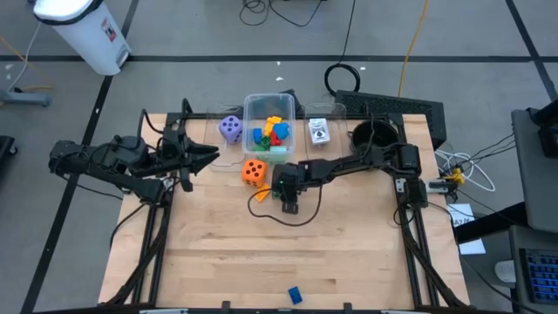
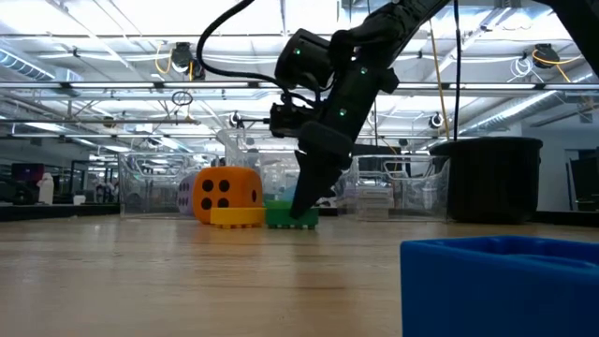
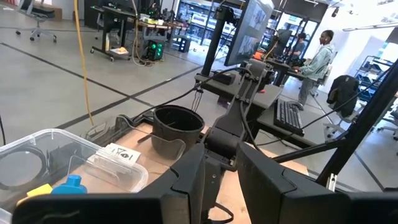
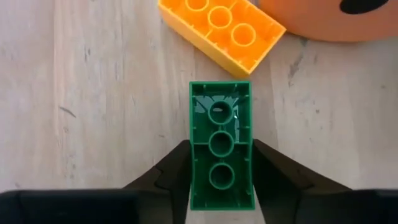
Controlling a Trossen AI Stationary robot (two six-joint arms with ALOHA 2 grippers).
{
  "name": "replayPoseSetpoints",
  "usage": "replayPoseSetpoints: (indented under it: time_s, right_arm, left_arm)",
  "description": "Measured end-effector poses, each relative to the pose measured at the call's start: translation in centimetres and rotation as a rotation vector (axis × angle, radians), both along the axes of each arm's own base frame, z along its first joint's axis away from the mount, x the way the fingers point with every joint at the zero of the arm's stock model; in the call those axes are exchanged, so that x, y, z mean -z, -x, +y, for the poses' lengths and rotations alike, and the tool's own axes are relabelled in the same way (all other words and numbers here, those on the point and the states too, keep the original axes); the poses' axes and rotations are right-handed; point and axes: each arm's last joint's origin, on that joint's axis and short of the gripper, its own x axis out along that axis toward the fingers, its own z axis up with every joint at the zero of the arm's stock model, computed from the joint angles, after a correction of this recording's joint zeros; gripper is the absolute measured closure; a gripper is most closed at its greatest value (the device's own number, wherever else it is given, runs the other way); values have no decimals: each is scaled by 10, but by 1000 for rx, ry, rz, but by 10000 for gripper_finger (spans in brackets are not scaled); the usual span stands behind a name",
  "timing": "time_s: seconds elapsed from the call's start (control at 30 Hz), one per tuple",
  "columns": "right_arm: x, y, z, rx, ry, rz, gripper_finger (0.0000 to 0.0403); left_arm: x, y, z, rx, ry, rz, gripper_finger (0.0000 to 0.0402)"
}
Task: Pick & Place Toys
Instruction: Put the green eight stud game piece into the middle transparent bin
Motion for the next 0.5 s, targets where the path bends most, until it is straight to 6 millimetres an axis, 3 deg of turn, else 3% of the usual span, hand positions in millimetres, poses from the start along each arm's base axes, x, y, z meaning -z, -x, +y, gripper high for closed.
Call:
replayPoseSetpoints:
  time_s: [0.07,0.3,0.5]
  right_arm:
    - [-1,0,2,23,-17,-2,283]
    - [-5,-3,25,14,-50,-40,284]
    - [-46,-6,50,16,-172,-244,284]
  left_arm:
    - [0,0,0,0,0,0,305]
    - [0,0,0,0,4,-1,305]
    - [0,0,0,0,15,-3,305]
